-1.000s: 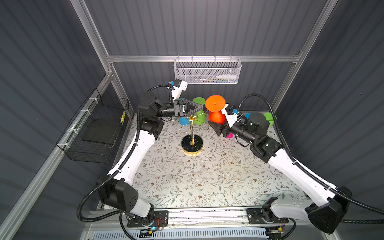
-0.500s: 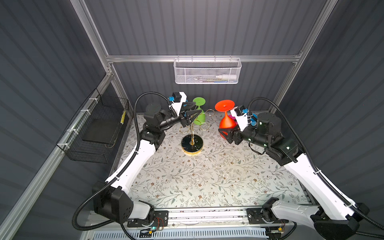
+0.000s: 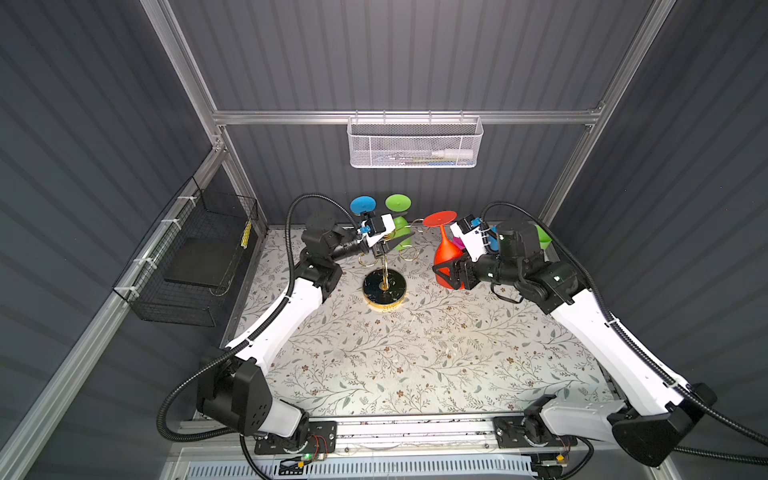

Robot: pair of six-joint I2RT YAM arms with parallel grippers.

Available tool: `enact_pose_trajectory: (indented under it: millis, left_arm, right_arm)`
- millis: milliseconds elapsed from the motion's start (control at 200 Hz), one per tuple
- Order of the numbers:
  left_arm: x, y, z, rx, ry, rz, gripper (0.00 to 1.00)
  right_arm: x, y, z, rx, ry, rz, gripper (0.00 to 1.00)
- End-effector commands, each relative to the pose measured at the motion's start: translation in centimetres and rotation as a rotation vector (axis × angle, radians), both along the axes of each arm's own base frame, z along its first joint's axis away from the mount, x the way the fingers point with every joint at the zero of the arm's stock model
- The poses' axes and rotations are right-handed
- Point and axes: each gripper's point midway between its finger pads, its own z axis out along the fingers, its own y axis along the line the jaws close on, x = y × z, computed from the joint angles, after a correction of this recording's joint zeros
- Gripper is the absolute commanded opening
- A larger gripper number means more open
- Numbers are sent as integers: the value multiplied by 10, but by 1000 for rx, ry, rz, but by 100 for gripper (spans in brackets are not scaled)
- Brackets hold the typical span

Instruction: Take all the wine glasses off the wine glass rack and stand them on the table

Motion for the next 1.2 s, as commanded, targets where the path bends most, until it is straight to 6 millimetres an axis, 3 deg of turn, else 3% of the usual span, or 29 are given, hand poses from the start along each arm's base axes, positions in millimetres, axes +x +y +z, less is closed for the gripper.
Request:
enact_pose_trajectory:
  millis: [0, 385, 715, 1196]
  left_arm:
    - [-7, -6, 9, 6, -108, -37, 49]
    - [-4, -15, 24, -18, -151, -71, 43]
    - [-11, -32, 11, 31, -190, -119, 38]
    - [-14, -32, 20, 15, -227, -102, 30]
  right_arm:
    - [-3, 6, 11, 35, 11, 36, 54]
    - [-2, 11, 7, 41, 38, 52, 53]
    - [-3, 16, 7, 57, 55, 74, 52]
    - [-2, 21, 1, 64, 106, 85, 51]
